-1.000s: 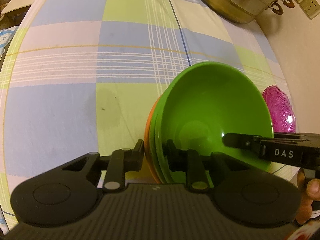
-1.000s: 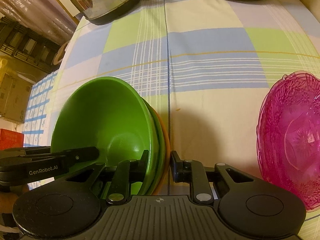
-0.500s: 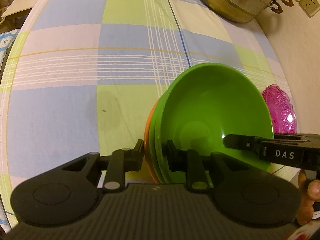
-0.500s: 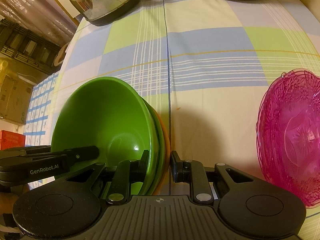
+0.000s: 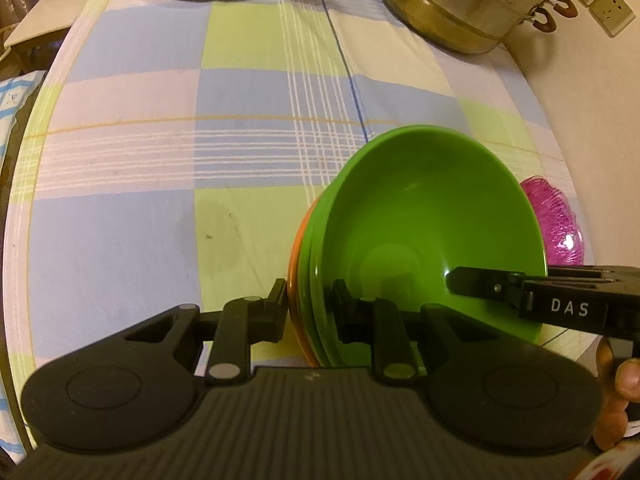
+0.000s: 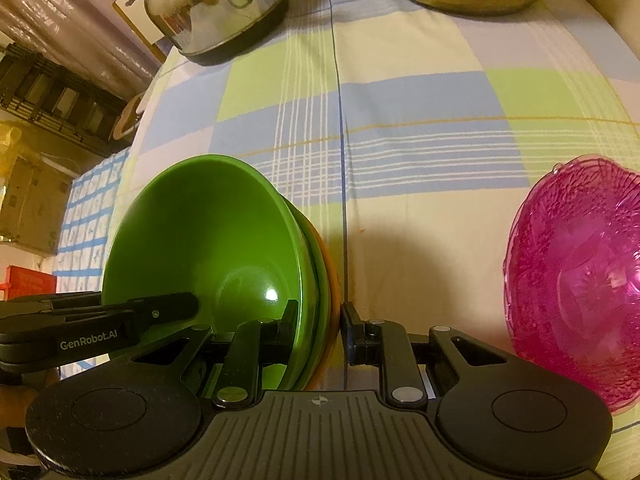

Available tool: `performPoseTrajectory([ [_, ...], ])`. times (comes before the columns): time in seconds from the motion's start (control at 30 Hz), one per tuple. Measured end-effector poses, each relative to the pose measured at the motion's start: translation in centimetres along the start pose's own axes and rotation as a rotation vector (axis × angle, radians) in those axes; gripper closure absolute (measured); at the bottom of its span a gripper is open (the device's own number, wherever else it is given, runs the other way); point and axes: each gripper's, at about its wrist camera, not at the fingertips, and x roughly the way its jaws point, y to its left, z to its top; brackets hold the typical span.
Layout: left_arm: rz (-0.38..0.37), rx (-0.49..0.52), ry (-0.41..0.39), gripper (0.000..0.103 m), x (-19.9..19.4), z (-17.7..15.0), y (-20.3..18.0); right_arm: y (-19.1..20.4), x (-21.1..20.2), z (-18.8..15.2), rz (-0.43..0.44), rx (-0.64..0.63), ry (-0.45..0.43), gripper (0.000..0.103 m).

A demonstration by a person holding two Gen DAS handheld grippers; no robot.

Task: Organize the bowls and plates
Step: 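Lift the bowl stack with both grippers toward the pink dishes, then lower the bowl stack onto the pink dishes with both grippers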

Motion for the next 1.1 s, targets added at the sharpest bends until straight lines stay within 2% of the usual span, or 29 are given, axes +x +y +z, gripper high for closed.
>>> performPoseTrajectory([
  [0.23, -0.004, 0.036, -0.017, 0.083, -1.7, 1.6, -2.6, -0.7, -2.9, 0.5, -0.003, 0.012, -0.031, 0.082],
  [0.47, -0.031, 0.093, -0.031, 0.083, -2.5, 3.3, -7.4, -3.1, -6.7, 1.3, -0.021, 0.051, -0.067, 0.082],
  [0.87, -0.093, 0.195, -0.014, 0.083, -0.8, 4.8, -16.2, -10.2, -12.7, 1.4, -0.082, 0.133, -0.121, 0.082],
  [1.1, -0.124, 0.243, 0.013, 0.083, 1.0, 4.5, -20.6, -14.4, -14.9, 1.0, -0.12, 0.172, -0.132, 0.082],
])
